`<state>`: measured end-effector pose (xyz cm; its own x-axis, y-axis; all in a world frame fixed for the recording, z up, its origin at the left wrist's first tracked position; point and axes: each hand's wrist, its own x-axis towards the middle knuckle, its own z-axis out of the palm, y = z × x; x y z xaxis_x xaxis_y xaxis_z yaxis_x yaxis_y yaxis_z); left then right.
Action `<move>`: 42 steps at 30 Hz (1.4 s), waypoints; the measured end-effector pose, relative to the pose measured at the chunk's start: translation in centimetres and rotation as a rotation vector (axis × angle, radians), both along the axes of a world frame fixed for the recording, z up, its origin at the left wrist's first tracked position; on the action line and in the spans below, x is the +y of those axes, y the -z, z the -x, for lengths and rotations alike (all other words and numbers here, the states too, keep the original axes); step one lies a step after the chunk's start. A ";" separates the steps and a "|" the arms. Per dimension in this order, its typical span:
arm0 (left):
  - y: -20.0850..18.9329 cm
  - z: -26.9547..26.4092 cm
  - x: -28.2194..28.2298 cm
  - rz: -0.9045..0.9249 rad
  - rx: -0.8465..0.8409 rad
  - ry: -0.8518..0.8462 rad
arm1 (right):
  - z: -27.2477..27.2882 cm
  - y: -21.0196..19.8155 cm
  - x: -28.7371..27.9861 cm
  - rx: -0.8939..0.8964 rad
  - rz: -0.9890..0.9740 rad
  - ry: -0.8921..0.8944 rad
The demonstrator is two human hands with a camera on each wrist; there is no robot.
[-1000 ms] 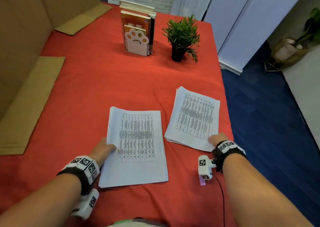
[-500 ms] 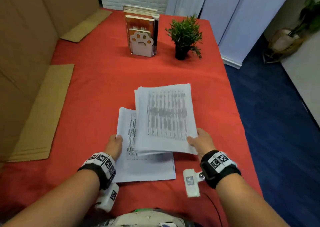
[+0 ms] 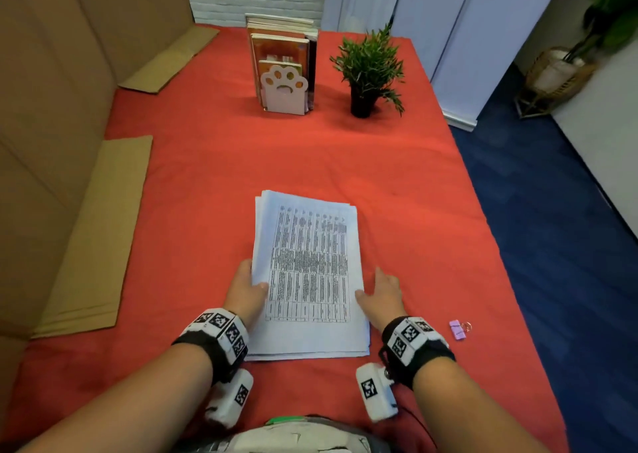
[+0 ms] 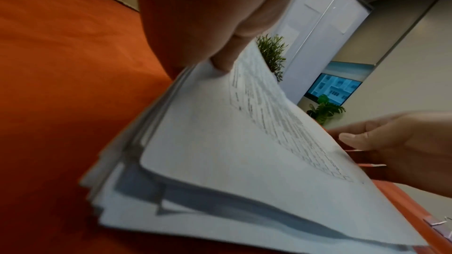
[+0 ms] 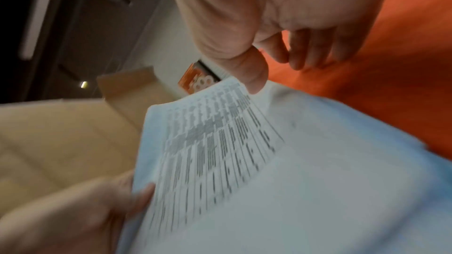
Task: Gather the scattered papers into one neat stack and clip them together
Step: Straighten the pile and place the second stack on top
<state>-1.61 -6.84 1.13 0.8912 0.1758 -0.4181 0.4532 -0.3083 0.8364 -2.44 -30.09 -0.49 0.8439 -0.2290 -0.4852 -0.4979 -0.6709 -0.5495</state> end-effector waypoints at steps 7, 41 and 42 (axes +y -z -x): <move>-3.8 -0.4 0.3 0.269 -0.294 -0.007 | -3.1 -6.0 0.6 -0.329 -0.799 0.245; -8.5 -1.3 0.8 0.398 -0.584 -0.070 | 0.0 -17.4 9.6 -0.960 0.527 -0.821; -8.5 -1.2 0.9 0.388 -0.586 -0.058 | 0.0 -17.1 10.3 -0.935 0.538 -0.864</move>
<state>-0.39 -5.98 9.67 0.9825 0.1650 0.0864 -0.0994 0.0723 0.9924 -2.42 -19.83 16.61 0.7722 0.5521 0.3146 0.5876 -0.8088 -0.0229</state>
